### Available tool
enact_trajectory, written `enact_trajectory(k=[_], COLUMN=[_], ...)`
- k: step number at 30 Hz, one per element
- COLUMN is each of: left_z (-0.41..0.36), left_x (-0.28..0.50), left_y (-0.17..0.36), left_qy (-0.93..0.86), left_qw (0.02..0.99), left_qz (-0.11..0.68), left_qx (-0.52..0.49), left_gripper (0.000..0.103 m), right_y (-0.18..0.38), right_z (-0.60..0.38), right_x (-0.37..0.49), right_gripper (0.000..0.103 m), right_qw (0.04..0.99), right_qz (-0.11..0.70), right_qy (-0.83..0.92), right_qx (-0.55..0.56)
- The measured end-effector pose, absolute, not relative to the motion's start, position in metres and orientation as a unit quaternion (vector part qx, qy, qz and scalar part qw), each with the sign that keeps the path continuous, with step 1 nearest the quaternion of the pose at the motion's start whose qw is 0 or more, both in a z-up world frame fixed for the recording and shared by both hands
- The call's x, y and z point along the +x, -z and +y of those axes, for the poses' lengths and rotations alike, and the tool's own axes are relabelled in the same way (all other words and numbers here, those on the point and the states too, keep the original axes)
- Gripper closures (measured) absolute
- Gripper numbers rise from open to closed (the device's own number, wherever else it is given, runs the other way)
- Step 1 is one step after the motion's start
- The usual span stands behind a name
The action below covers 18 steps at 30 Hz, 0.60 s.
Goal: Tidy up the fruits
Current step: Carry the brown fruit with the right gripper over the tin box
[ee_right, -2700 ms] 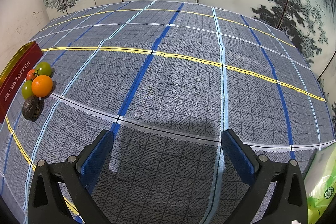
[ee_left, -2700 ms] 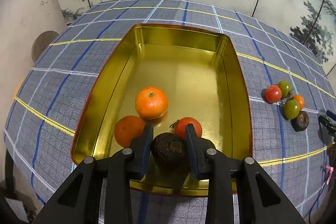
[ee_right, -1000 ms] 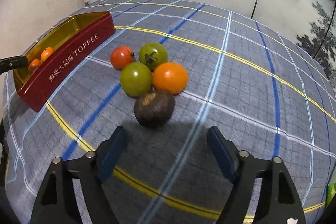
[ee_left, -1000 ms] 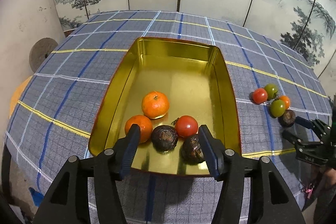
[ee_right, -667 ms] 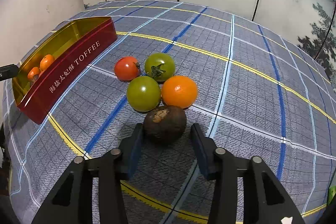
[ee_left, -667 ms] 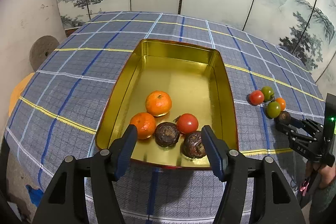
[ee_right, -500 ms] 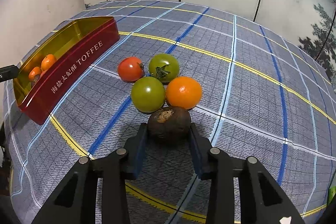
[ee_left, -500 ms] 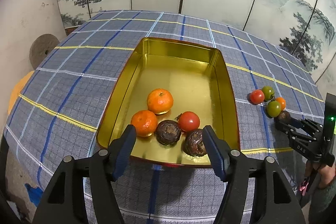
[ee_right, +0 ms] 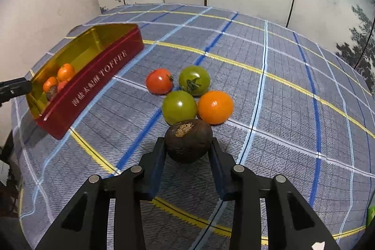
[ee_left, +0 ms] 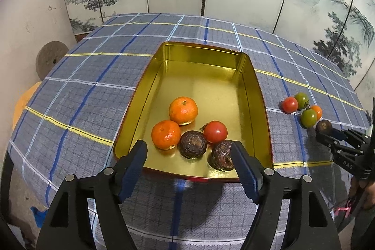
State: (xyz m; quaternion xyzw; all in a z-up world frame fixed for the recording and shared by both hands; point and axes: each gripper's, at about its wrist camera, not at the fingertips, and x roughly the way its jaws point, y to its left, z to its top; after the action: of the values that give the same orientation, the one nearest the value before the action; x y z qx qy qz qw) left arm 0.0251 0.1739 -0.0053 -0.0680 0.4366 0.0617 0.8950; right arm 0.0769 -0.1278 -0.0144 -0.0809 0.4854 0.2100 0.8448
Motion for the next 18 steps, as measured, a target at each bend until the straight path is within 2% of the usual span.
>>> enact_trajectory(k=[18], left_z=[0.200], left_x=[0.006], left_y=[-0.001], left_qy=[-0.095], left_qw=[0.898], left_qz=[0.419], left_qx=[-0.090], left_gripper=[0.026], right_y=[-0.035], right_z=[-0.057], right_x=[0.064], right_gripper=[0.069], right_qw=[0.844], right_qz=[0.435], right_qy=[-0.299], right_qx=[-0.092])
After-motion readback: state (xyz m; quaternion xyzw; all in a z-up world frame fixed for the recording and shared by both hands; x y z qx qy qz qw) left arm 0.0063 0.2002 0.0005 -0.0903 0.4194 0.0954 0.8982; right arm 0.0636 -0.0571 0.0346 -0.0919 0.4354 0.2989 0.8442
